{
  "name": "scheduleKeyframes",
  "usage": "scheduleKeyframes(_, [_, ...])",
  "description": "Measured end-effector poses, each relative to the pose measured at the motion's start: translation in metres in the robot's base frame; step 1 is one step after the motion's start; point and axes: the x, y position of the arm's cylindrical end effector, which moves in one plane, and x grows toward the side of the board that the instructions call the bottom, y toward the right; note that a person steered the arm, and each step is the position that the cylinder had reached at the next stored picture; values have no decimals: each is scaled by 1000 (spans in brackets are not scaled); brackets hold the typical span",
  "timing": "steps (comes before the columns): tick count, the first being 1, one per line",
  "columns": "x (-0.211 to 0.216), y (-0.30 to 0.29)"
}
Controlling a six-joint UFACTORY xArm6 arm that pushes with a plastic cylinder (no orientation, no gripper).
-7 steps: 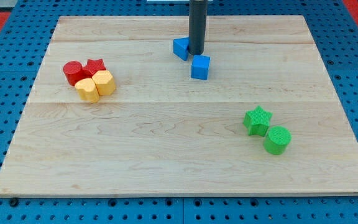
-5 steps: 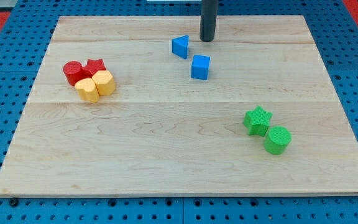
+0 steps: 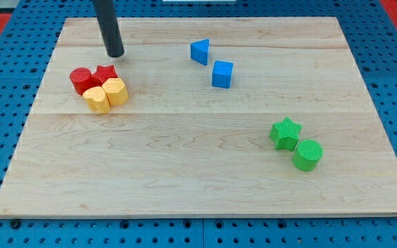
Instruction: Keep red blocks in a diagonal line with blue triangle
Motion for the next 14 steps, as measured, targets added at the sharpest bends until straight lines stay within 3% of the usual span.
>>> scheduleKeyframes(3, [33,-122])
scheduleKeyframes(4, [62,-122])
scheduleKeyframes(9, [62,-28])
scheduleKeyframes(12, [99,-26])
scheduleKeyframes(14, [94,-17])
